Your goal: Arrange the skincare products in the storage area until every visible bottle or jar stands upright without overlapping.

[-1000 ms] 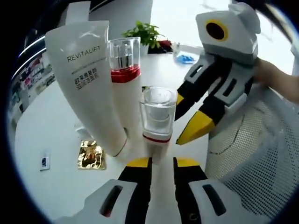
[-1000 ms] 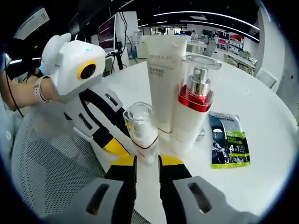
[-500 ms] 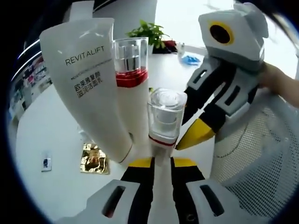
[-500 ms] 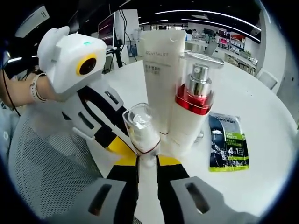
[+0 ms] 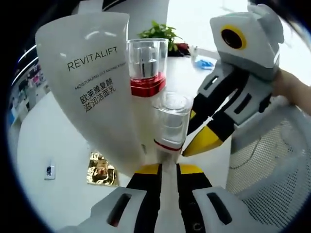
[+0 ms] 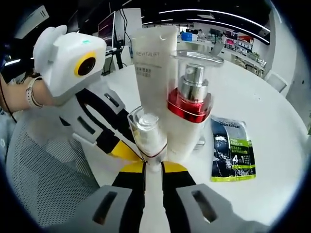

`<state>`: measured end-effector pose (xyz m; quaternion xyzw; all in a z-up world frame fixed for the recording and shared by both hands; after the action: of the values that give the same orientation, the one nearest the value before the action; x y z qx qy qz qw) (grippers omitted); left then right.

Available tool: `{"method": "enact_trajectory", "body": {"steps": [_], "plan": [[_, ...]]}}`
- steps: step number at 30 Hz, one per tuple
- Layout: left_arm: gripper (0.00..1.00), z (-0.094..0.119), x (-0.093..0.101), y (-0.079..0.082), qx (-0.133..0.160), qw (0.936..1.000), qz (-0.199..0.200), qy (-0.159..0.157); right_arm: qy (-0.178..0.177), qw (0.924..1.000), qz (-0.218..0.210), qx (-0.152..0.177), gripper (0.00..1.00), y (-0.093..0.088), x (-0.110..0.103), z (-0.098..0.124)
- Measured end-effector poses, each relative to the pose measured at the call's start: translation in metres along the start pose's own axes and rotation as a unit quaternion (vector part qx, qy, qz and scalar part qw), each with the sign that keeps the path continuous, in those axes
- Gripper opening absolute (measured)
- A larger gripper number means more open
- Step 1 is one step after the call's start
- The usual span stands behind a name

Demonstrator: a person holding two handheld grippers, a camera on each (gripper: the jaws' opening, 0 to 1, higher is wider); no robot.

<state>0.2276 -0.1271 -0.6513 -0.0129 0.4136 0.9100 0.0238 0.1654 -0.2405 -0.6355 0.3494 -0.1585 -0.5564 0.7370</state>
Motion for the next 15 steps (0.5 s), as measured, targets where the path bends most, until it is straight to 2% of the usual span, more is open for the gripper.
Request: {"method": "enact_trajectory", "body": {"steps": [15], "plan": [[0.08, -0.0017, -0.0028, 0.0006, 0.004, 1.0, 0.007, 0.0, -0.003, 1.0, -0.006, 0.0, 0.12, -0.0014, 0.0028, -0.0012]]}}
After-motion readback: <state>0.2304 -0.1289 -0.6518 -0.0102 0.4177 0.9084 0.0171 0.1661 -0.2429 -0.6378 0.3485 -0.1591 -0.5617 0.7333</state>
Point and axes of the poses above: the point that each gripper's makers call its tool centre point, and the gripper's own axes: z roughly backward along the fingers, x roughly to its right, y roughly out of its top, the point moved 9 cm from there along z, roughly backward along the fingers, and after that the axes turned 10 degrees about -z, right-handed, at the moved point
